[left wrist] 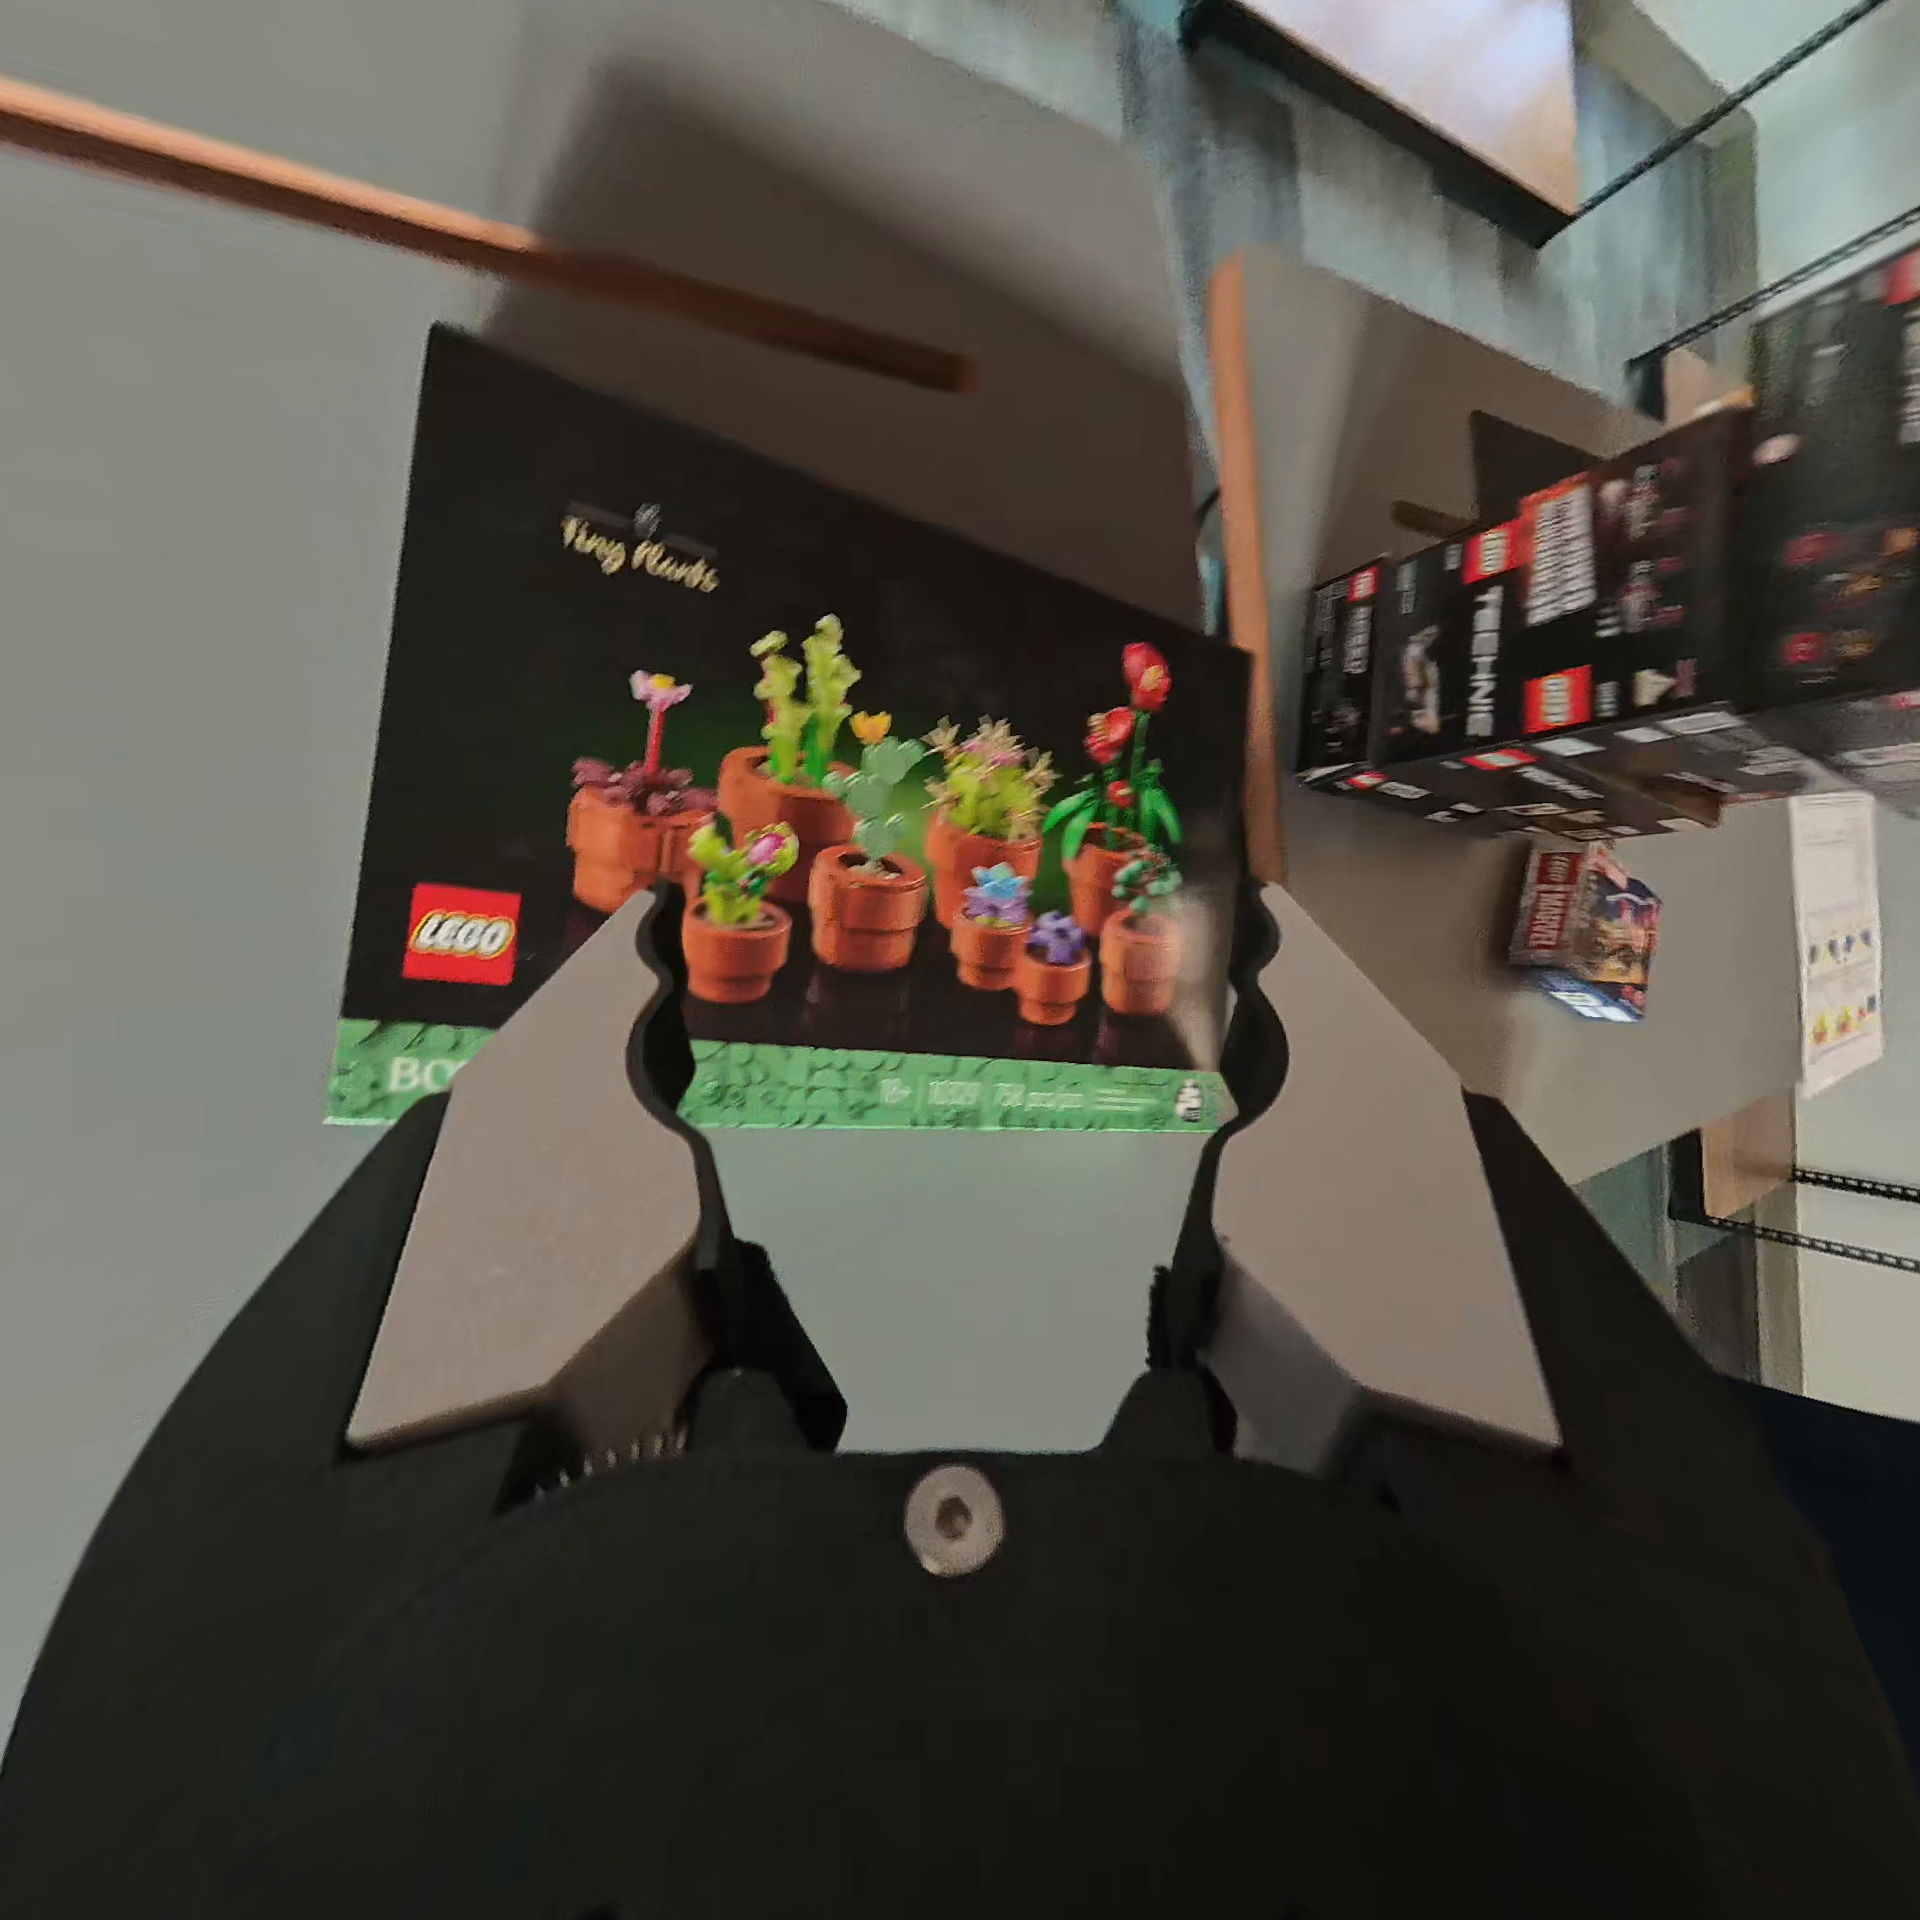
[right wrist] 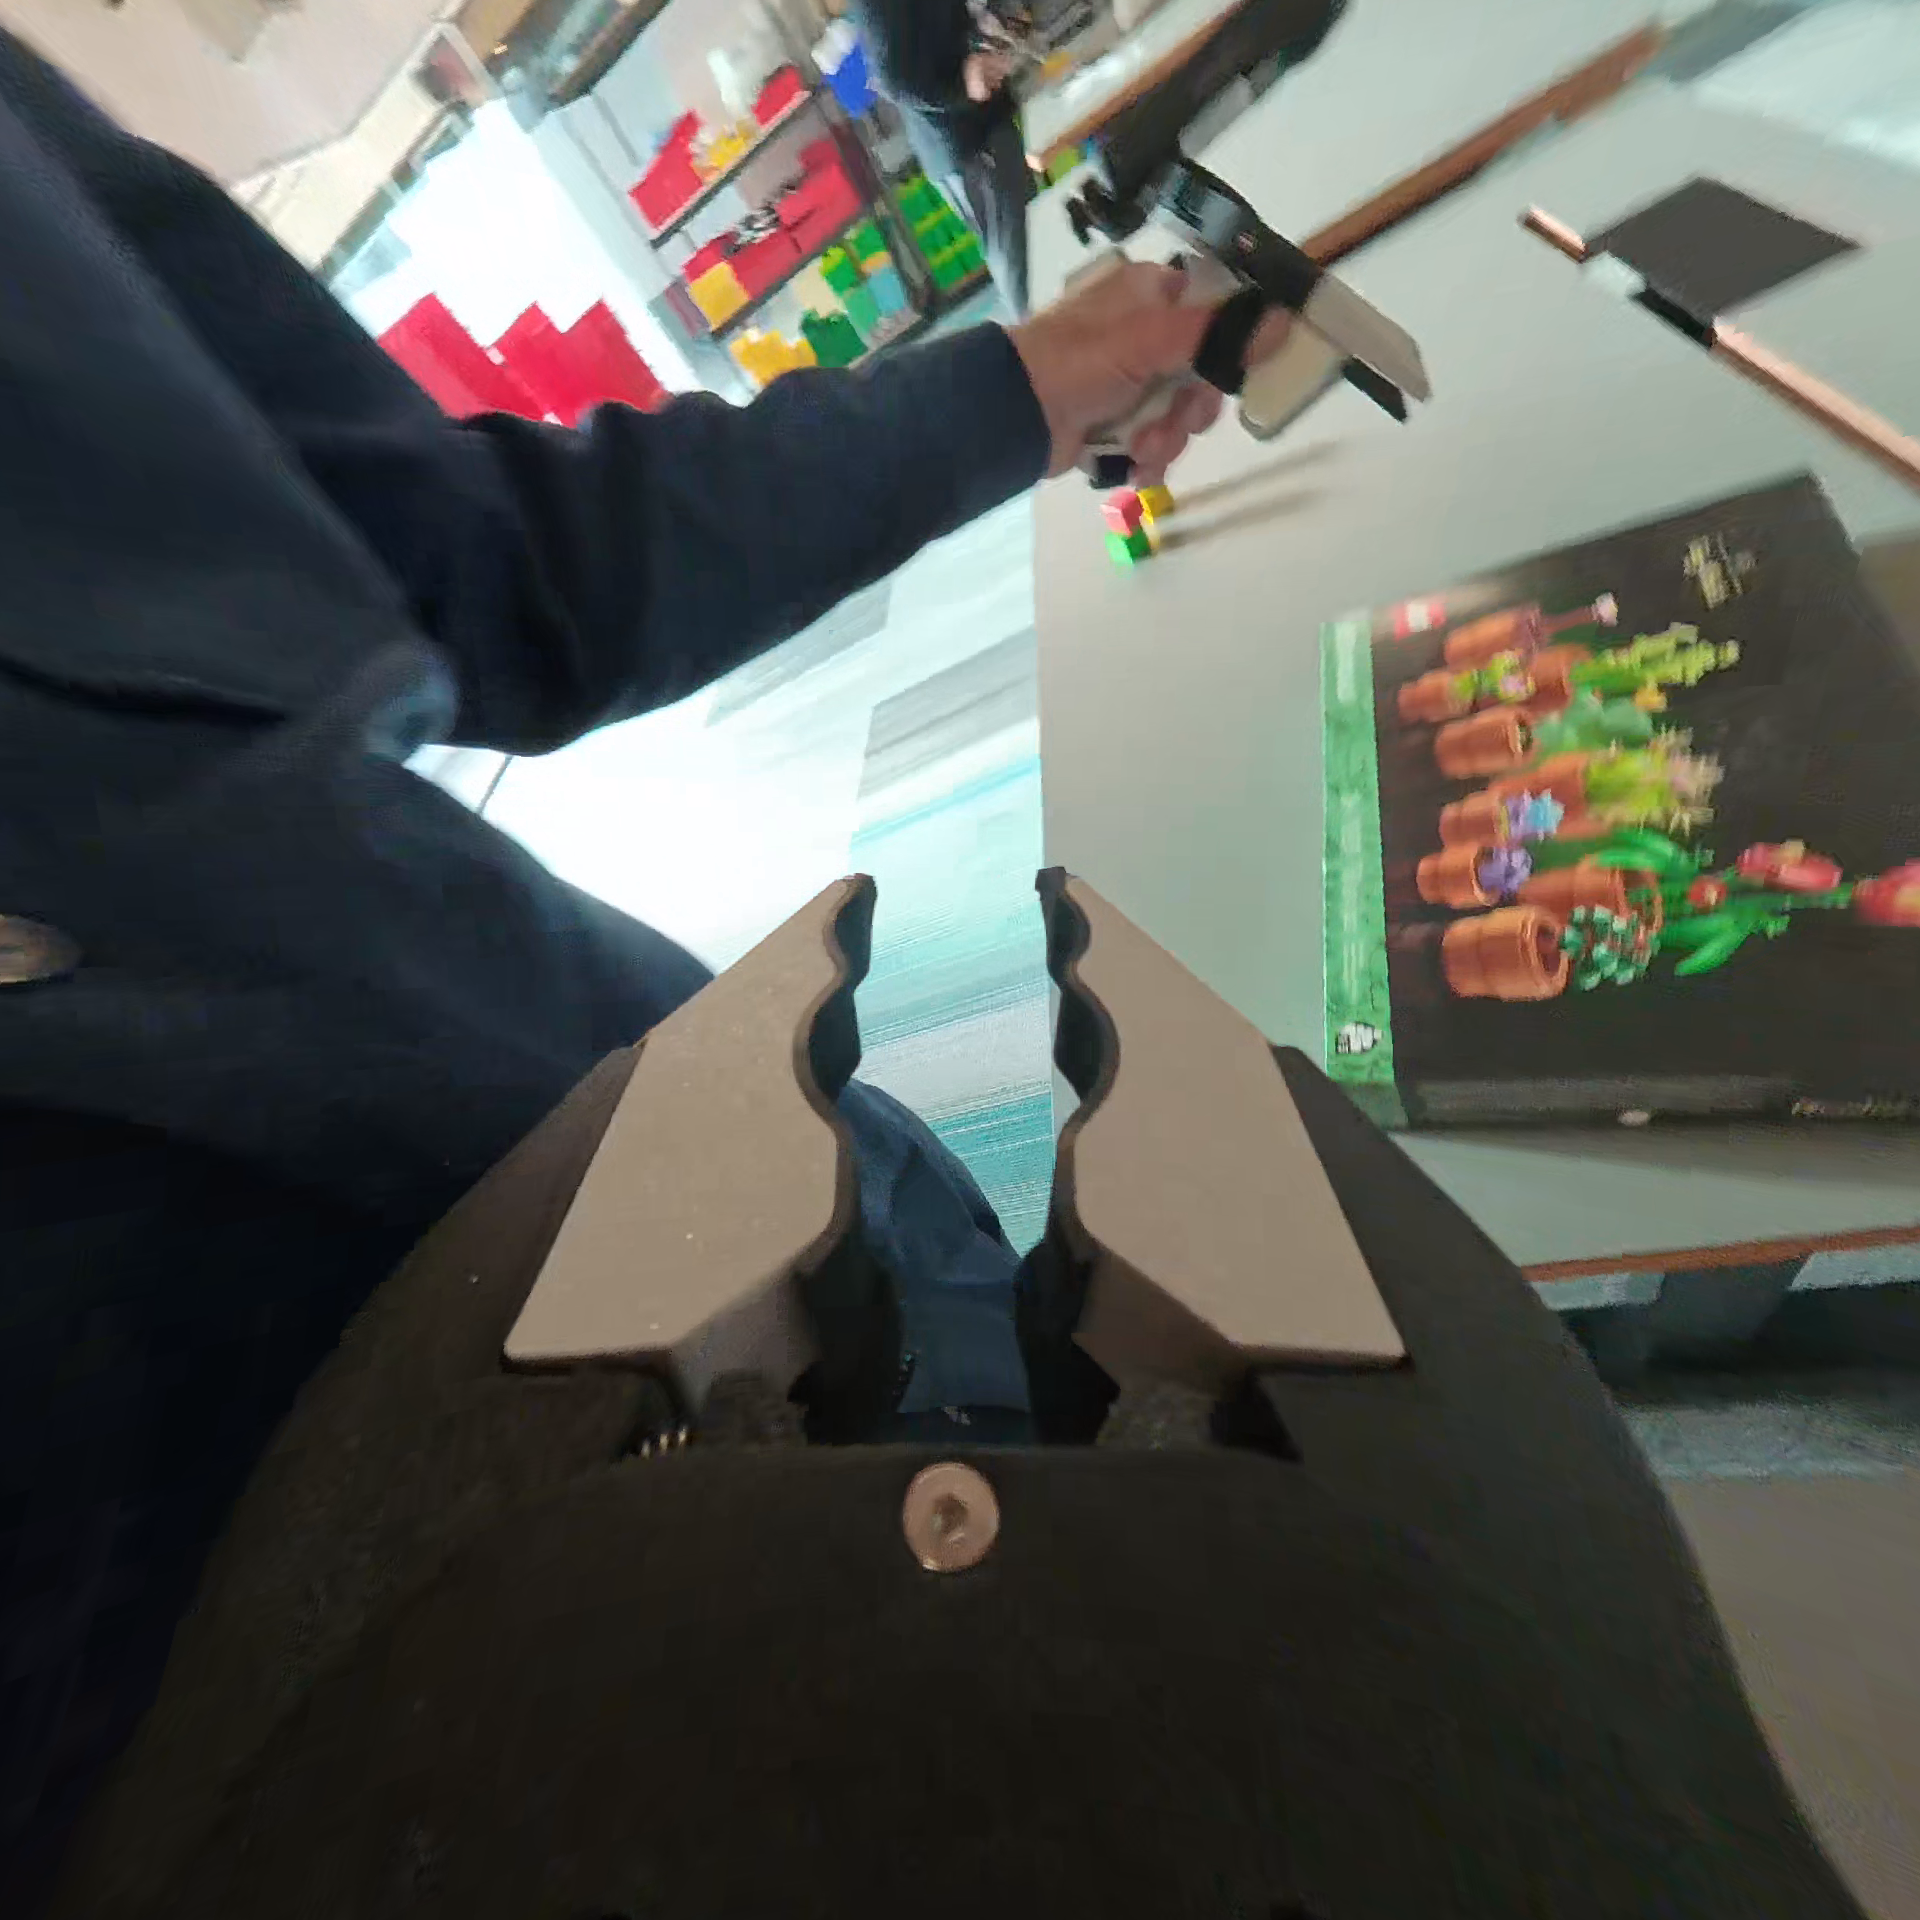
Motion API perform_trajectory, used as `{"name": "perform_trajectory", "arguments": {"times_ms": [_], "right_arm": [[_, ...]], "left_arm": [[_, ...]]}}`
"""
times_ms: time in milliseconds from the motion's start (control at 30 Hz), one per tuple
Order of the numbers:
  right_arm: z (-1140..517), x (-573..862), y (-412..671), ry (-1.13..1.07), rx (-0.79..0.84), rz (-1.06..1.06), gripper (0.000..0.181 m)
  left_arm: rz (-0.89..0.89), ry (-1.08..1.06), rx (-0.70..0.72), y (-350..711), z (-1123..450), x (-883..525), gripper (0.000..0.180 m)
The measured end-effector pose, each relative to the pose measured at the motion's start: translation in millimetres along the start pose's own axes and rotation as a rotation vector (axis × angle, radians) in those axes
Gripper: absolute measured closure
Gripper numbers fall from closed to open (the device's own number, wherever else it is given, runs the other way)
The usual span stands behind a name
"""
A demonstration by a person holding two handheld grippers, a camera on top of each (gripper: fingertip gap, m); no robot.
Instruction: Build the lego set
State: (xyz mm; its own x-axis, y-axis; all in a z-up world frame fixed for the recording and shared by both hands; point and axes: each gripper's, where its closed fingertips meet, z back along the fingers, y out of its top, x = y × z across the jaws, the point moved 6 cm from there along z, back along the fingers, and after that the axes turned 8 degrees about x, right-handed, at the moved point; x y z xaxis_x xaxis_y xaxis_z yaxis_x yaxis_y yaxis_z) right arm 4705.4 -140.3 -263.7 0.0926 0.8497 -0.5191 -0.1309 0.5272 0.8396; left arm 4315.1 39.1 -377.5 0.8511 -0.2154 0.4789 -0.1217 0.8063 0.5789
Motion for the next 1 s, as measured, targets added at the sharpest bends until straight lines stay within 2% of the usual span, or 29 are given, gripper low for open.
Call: {"name": "perform_trajectory", "arguments": {"times_ms": [200, 333, 533, 600, 733, 800, 833, 900, 1000], "right_arm": [[-52, 72, -78, -0.114, -0.07, -0.247, 0.12], [-81, 115, -126, -0.234, -0.142, -0.384, 0.1], [-119, 156, -159, -0.356, -0.182, -0.507, 0.08], [-130, 168, -168, -0.371, -0.193, -0.559, 0.079], [-150, 185, -179, -0.387, -0.212, -0.611, 0.082], [-155, 191, -185, -0.418, -0.242, -0.611, 0.068], [-155, 192, -188, -0.425, -0.276, -0.597, 0.068], [-151, 192, -193, -0.432, -0.368, -0.528, 0.081], [-143, 187, -200, -0.386, -0.448, -0.546, 0.09]], "left_arm": [[0.12, 0.085, -0.068, -36, -41, -78, 0.065], [0.09, 0.168, -0.129, -47, -62, -113, 0.058], [0.186, 0.119, -0.223, -66, -90, -133, 0.054], [0.187, 0.126, -0.246, -74, -95, -138, 0.05], [0.188, 0.121, -0.272, -83, -95, -138, 0.055], [0.163, 0.121, -0.292, -90, -94, -136, 0.06], [0.14, 0.12, -0.305, -94, -93, -134, 0.06], [0.094, 0.126, -0.344, -103, -89, -130, 0.061], [0.083, 0.13, -0.359, -117, -83, -122, 0.061]]}}
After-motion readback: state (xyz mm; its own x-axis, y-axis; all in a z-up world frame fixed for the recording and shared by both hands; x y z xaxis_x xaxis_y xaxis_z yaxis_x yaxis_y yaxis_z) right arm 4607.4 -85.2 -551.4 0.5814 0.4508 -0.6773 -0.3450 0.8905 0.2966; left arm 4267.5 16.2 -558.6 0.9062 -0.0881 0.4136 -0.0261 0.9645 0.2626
